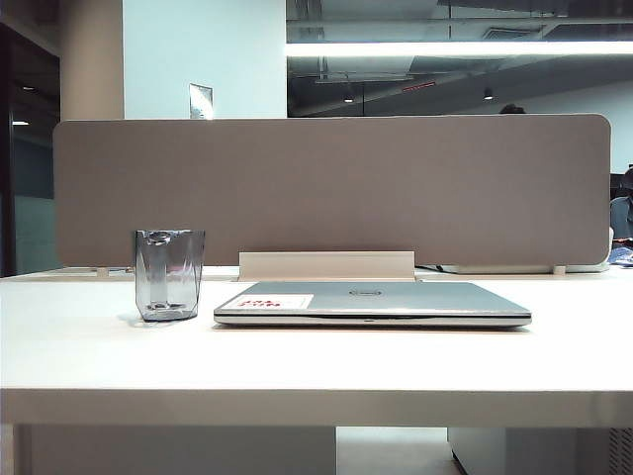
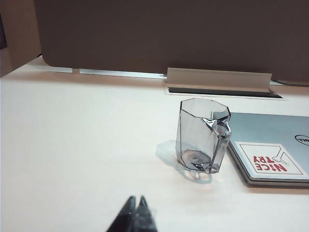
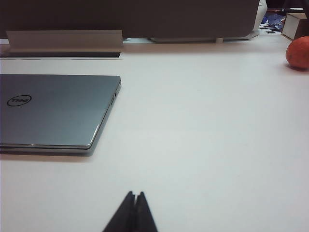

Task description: Pick up the water cup and place it on the side of the laptop close to you.

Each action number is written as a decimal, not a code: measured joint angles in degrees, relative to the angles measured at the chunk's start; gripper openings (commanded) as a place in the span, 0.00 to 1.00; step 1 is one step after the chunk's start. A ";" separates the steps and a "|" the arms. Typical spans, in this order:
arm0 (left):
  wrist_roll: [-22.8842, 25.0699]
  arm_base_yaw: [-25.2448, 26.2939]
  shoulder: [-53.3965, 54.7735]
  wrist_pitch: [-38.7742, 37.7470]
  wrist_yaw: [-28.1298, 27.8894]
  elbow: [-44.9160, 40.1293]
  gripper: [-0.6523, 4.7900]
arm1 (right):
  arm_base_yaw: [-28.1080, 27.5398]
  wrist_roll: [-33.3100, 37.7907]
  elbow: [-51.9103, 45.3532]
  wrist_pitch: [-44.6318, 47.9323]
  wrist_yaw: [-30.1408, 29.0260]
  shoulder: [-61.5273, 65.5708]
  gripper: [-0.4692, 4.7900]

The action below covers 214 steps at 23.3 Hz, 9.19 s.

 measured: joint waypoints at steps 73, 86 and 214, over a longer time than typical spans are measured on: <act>17.35 -0.44 85.48 30.29 29.62 29.18 0.28 | 0.09 13.35 0.02 6.14 -18.01 0.00 0.08; 20.04 -3.63 99.14 46.62 30.69 29.99 0.28 | 0.07 13.33 0.02 4.81 -18.01 0.02 0.08; -15.80 -62.80 109.96 41.70 -43.60 49.27 0.11 | 0.09 13.31 0.02 1.49 -20.17 0.02 0.09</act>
